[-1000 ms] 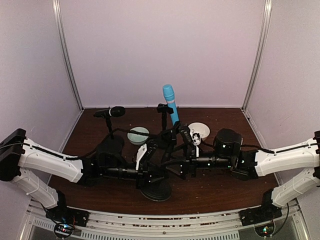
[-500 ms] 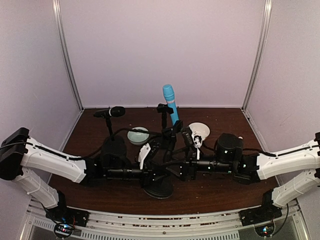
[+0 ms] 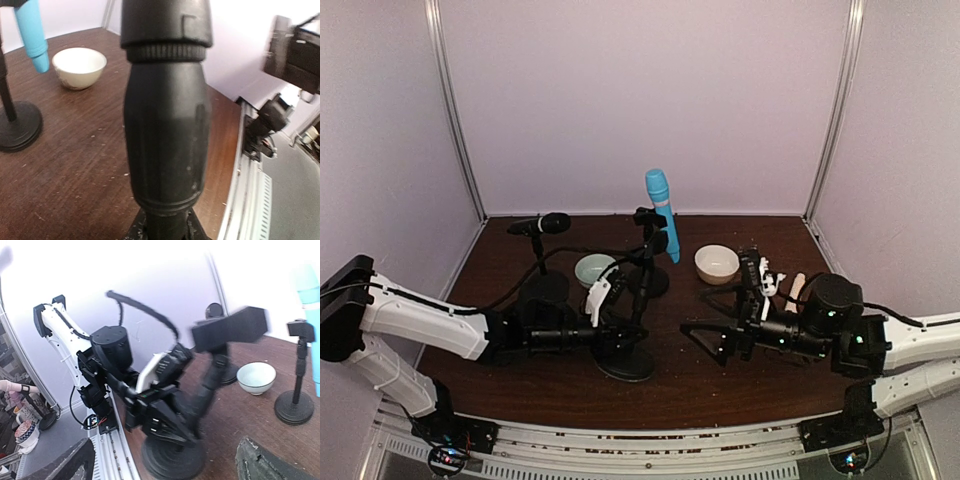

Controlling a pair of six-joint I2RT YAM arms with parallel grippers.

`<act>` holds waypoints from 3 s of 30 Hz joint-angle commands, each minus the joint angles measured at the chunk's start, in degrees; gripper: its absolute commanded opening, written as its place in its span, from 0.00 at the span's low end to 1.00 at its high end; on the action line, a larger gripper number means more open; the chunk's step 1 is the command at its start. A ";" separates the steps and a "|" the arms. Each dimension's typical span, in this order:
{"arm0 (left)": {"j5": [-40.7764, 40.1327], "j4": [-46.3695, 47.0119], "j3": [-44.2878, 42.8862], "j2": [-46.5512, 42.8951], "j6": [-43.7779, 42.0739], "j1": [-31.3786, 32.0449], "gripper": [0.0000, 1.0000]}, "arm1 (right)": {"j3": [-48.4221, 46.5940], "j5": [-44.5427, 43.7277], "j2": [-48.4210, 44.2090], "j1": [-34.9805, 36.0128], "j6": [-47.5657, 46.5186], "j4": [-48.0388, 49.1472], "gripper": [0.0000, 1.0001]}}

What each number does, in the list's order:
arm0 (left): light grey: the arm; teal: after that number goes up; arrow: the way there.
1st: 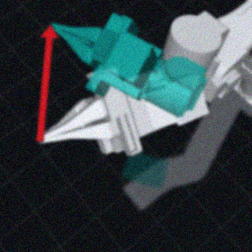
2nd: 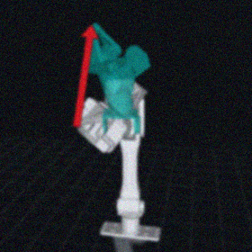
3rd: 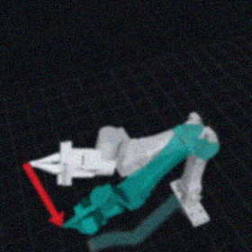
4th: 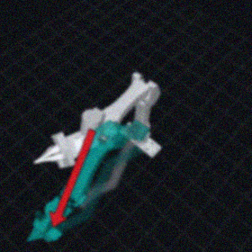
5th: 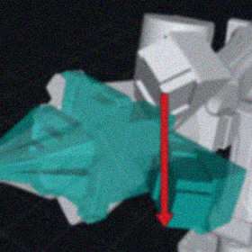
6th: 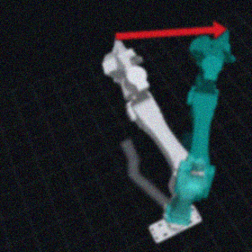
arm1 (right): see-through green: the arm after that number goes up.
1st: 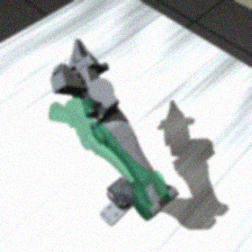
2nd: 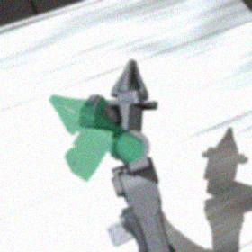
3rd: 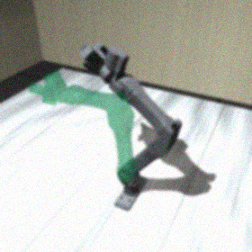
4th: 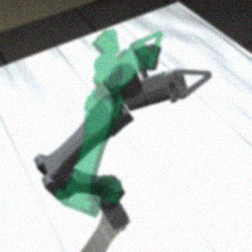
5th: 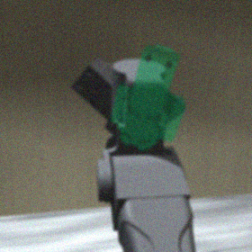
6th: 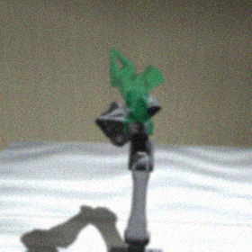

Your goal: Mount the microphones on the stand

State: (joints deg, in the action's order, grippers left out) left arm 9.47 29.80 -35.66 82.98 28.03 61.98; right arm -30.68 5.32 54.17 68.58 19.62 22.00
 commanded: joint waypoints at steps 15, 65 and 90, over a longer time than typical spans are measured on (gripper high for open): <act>24.34 16.65 -3.77 0.24 -1.24 2.02 0.00 | 3.46 18.29 7.17 -4.63 -1.66 20.03 0.69; -13.03 0.80 -1.59 -8.42 -12.64 8.87 0.00 | 0.72 -10.44 3.84 4.93 -2.62 5.60 0.55; 17.46 -0.02 -10.10 -1.05 -13.09 9.04 0.00 | 5.80 16.74 7.34 0.16 -6.31 25.91 0.18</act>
State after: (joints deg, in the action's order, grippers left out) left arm 25.89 25.21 -42.89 81.65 14.70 70.94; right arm -24.49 21.32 62.06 69.01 12.95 43.51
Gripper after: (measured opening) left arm 0.164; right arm 0.227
